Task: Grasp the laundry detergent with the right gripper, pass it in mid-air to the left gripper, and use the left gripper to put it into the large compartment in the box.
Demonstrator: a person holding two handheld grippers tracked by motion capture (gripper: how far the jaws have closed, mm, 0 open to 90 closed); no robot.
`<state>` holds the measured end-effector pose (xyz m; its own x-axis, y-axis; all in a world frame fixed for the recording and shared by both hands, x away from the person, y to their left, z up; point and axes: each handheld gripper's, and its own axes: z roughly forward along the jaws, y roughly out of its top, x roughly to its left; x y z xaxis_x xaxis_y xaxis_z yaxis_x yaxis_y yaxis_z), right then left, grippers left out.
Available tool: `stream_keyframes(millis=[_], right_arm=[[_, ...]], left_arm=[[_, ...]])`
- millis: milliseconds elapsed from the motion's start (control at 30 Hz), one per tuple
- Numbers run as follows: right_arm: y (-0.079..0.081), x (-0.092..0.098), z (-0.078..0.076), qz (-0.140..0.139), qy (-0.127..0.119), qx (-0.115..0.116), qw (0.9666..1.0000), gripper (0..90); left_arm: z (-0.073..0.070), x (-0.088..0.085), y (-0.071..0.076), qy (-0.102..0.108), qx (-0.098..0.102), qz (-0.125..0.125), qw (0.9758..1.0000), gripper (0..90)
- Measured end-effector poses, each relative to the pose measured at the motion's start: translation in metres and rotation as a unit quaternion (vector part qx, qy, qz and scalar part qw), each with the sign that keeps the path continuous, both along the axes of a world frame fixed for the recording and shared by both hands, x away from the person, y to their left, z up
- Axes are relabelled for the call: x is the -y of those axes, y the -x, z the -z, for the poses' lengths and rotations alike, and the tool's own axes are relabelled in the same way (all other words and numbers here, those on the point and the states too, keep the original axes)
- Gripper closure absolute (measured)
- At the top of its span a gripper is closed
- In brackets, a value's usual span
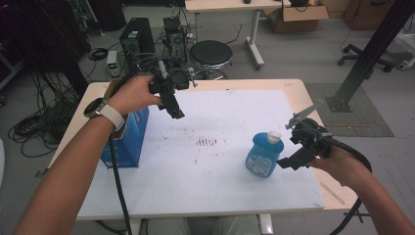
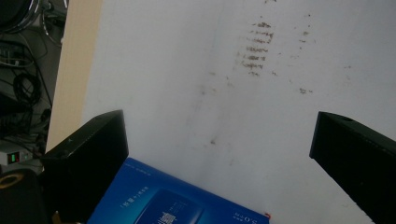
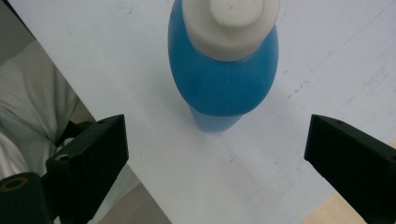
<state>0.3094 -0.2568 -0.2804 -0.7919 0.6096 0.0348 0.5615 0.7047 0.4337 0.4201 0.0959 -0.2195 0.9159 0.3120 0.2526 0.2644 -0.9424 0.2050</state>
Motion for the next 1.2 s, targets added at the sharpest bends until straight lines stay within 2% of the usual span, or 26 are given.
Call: stream_keyframes(millis=[33,367,433,833,1100,1133,1200], right_arm=[[0.002,0.001,0.003,0.001,-0.007,0.011,0.9999,6.2],[0.007,0.009,0.018,0.010,-0.042,0.036,0.9984,6.3],[0.008,0.011,0.020,0.014,-0.055,0.041,0.9975,6.3],[0.016,0.021,0.034,0.020,-0.121,0.082,0.9890,6.5],[0.019,0.026,0.045,0.021,-0.145,0.097,0.9844,6.4],[0.019,0.028,0.047,0.021,-0.154,0.102,0.9826,6.5],[0.020,0.029,0.047,0.021,-0.157,0.107,0.9817,6.5]], left_arm=[[0.000,0.000,0.000,0.000,0.000,0.000,1.0000,4.9],[0.000,0.001,0.000,0.000,-0.001,-0.001,1.0000,4.9],[0.000,0.001,0.000,-0.002,-0.001,0.001,1.0000,4.9],[0.001,0.002,0.001,-0.002,-0.002,0.000,1.0000,4.9],[0.001,0.002,0.000,-0.003,-0.001,0.000,1.0000,4.9],[0.002,0.001,0.000,-0.001,-0.001,0.001,1.0000,4.9],[0.001,0.001,0.000,-0.001,-0.002,0.000,1.0000,4.9]])
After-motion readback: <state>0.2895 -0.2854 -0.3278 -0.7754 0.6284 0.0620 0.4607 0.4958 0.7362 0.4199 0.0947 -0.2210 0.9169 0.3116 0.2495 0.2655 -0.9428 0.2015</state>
